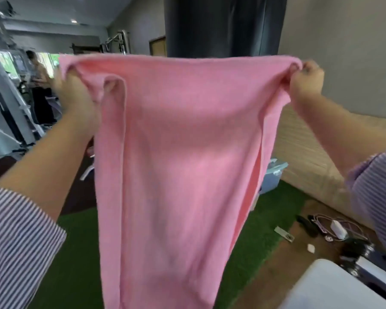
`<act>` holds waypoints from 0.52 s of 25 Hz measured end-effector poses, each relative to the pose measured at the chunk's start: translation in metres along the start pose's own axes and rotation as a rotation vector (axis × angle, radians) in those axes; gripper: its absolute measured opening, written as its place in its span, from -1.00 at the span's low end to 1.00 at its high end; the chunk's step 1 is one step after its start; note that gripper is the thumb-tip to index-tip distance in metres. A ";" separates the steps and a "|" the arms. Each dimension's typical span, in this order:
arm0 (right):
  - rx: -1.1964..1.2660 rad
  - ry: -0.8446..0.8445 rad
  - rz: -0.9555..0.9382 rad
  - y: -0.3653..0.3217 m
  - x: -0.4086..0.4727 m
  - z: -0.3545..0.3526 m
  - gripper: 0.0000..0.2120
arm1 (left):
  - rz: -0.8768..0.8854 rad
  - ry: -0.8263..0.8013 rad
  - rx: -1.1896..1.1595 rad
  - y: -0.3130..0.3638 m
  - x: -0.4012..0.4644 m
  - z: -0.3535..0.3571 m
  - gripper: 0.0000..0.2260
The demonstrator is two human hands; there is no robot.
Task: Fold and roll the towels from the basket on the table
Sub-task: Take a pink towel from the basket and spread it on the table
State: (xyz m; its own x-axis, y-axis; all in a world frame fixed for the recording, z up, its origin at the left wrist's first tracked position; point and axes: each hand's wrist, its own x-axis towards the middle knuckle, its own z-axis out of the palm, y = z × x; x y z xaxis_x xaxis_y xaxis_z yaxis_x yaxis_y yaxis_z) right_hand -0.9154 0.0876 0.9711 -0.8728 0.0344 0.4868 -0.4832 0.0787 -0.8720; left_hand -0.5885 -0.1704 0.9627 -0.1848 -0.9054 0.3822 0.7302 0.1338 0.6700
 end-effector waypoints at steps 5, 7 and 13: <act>-0.111 -0.020 -0.022 0.026 0.009 -0.018 -0.89 | -0.058 0.134 0.248 -0.021 -0.023 -0.015 -0.82; -0.173 -0.109 0.025 0.062 -0.011 -0.031 -0.90 | -0.094 0.176 0.416 -0.038 -0.048 -0.034 -0.80; -0.167 -0.197 0.166 0.120 -0.013 -0.072 -0.75 | -0.177 0.108 0.759 -0.089 -0.098 -0.075 -0.81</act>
State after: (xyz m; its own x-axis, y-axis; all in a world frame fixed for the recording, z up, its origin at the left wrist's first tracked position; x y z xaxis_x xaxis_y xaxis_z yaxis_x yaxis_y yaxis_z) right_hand -0.9568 0.1685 0.8639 -0.9432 -0.1319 0.3050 -0.3295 0.2516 -0.9100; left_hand -0.5857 -0.1234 0.8176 -0.1626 -0.9679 0.1914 0.0402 0.1873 0.9815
